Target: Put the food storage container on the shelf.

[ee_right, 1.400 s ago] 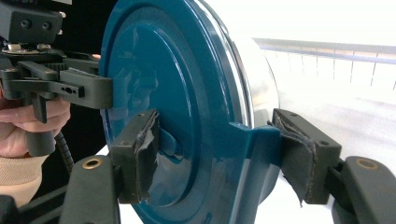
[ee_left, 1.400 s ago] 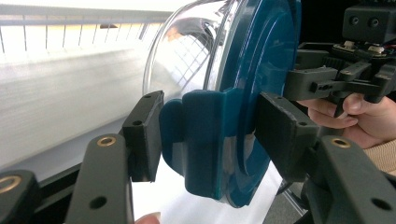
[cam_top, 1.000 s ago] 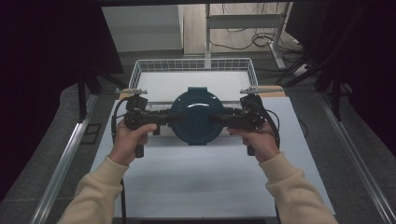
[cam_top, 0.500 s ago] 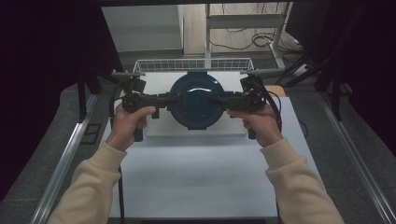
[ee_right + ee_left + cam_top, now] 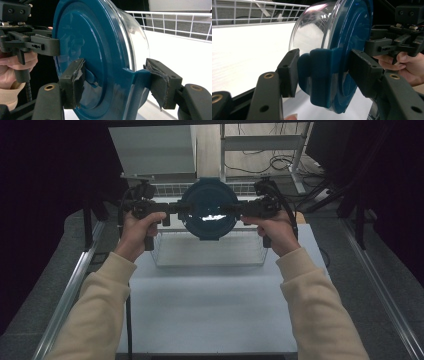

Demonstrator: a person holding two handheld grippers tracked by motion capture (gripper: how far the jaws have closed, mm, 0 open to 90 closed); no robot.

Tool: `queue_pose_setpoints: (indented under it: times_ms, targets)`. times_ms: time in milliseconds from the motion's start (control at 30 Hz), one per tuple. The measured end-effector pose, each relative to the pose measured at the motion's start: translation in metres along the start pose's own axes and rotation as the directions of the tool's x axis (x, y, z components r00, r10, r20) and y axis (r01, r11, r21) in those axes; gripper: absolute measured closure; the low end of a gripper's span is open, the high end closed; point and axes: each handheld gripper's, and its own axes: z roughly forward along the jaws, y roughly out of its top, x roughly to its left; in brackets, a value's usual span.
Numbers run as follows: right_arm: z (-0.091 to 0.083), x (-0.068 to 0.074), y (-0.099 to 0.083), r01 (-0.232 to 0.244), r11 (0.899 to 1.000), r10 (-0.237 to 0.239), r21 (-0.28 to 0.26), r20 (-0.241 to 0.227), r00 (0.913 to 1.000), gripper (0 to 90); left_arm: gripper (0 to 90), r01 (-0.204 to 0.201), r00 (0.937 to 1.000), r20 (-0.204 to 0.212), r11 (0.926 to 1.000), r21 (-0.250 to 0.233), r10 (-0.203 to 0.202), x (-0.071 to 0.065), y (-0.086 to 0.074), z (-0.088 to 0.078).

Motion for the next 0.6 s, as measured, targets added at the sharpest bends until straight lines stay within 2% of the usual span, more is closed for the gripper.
queue_pose_setpoints:
  times_ms: [333, 600]
  targets:
    - [0.017, -0.015, 0.017, -0.022, 1.000, 0.022, 0.013, 0.006, 0.9997, 34.0, 42.5, 0.028, 0.9996, 0.002, 0.9996, 0.001, -0.028, 0.023, 0.017, 0.010]
    - [0.034, -0.034, 0.020, -0.070, 0.996, 0.070, 0.055, 0.011, 0.9975, 33.9, 42.0, 0.088, 0.9961, 0.005, 0.9959, 0.021, -0.088, 0.044, 0.018, 0.025]
